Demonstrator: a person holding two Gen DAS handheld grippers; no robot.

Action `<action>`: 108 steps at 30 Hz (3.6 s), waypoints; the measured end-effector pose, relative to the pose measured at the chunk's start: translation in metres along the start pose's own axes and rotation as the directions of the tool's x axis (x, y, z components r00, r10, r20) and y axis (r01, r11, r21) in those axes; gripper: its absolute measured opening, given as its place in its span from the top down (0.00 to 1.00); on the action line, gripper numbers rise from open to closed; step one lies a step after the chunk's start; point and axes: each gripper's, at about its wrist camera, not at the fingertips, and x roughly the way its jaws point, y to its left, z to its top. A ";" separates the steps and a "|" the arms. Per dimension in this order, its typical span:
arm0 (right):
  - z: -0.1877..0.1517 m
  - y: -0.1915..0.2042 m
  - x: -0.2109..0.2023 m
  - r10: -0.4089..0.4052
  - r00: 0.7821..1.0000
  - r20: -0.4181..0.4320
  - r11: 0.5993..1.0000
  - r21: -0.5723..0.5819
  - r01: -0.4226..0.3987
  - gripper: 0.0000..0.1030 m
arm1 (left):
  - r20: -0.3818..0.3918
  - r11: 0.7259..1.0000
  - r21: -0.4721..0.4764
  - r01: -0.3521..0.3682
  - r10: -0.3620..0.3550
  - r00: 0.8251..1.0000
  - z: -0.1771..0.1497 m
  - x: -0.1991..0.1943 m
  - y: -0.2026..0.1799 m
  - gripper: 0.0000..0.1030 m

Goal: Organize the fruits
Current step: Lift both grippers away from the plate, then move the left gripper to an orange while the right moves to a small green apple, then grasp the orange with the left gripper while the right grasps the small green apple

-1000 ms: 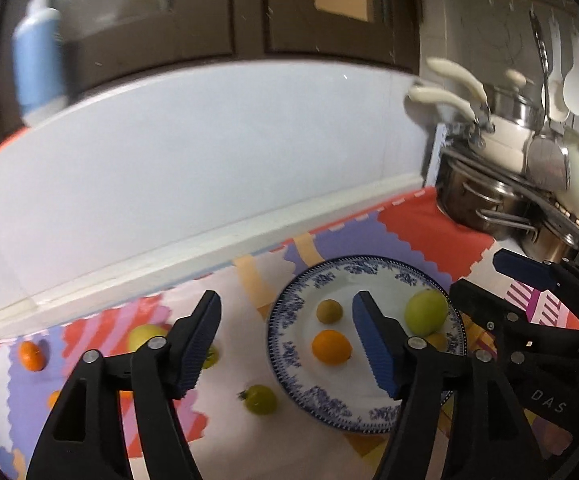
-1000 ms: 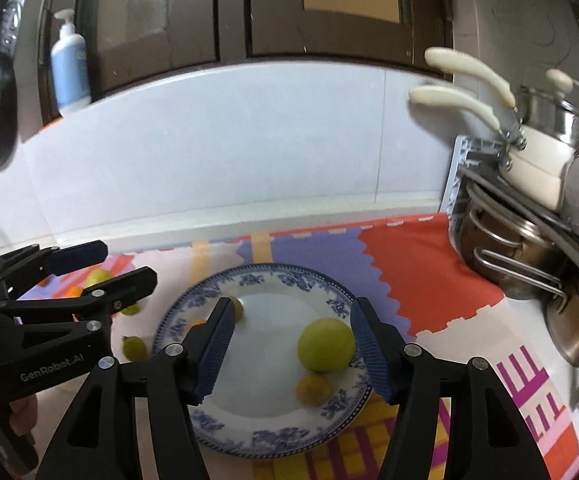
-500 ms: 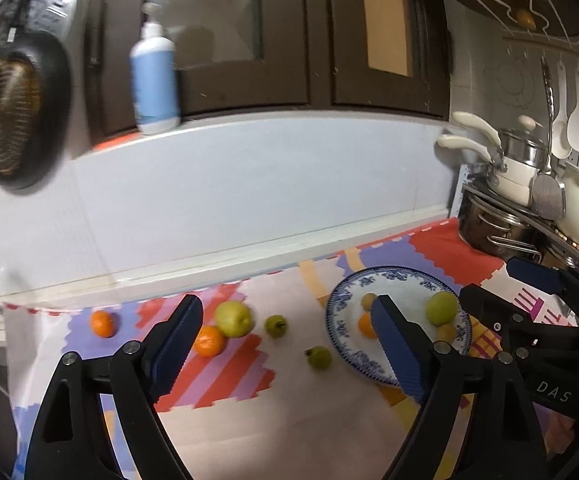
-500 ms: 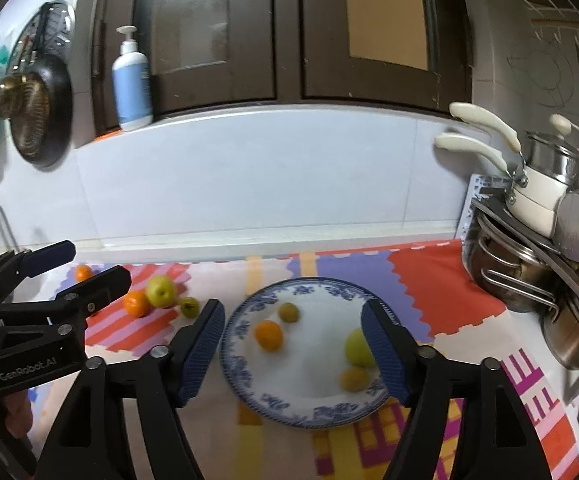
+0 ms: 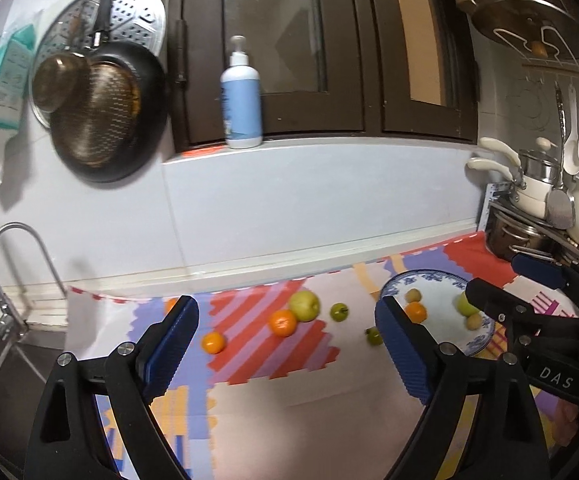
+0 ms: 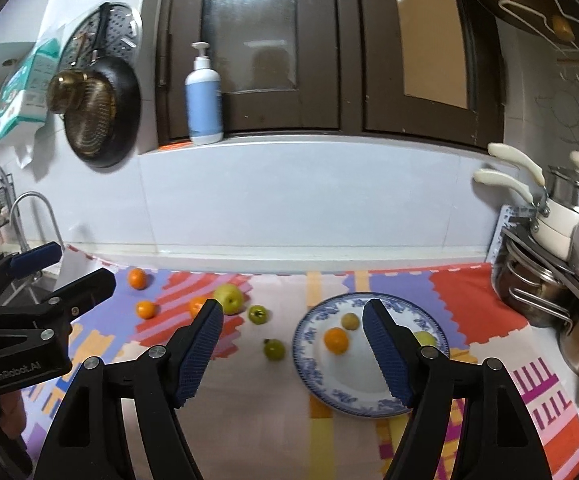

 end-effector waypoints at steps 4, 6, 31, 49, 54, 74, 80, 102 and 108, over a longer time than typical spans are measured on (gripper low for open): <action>-0.001 0.015 -0.002 0.000 1.000 0.005 1.000 -0.012 0.000 0.29 | 0.003 0.999 0.006 -0.036 0.036 0.999 -0.008 -0.008 0.016 0.12; -0.002 0.024 -0.001 0.000 1.000 0.007 1.000 -0.019 0.000 0.29 | 0.001 0.999 0.005 -0.045 0.045 0.999 -0.012 -0.010 0.024 0.12; -0.037 0.081 0.068 -0.176 0.980 -0.098 0.984 0.013 0.178 0.30 | -0.094 0.990 0.008 -0.138 0.138 0.986 -0.055 0.053 0.101 0.12; -0.055 0.058 0.158 -0.226 0.937 -0.268 0.971 0.011 0.237 0.48 | -0.216 0.995 0.075 -0.073 0.088 0.972 -0.067 0.151 0.091 0.34; -0.058 0.048 0.175 -0.210 0.925 -0.317 0.972 0.035 0.232 0.54 | -0.245 0.994 0.090 -0.063 0.084 0.966 -0.070 0.172 0.087 0.43; -0.066 0.035 0.205 -0.187 0.894 -0.407 0.971 0.059 0.230 0.71 | -0.344 0.996 0.072 -0.054 0.076 0.936 -0.074 0.218 0.082 0.68; -0.065 0.037 0.203 -0.182 0.901 -0.394 0.975 0.049 0.219 0.71 | -0.339 0.997 0.064 -0.040 0.060 0.939 -0.074 0.217 0.084 0.69; -0.040 0.043 0.150 -0.091 0.957 -0.277 0.992 0.064 0.113 0.71 | -0.213 0.996 0.082 0.028 -0.010 0.977 -0.043 0.143 0.067 0.69; -0.032 0.043 0.120 -0.091 0.968 -0.235 0.992 0.063 0.108 0.71 | -0.184 0.995 0.086 0.051 -0.035 0.982 -0.035 0.116 0.058 0.69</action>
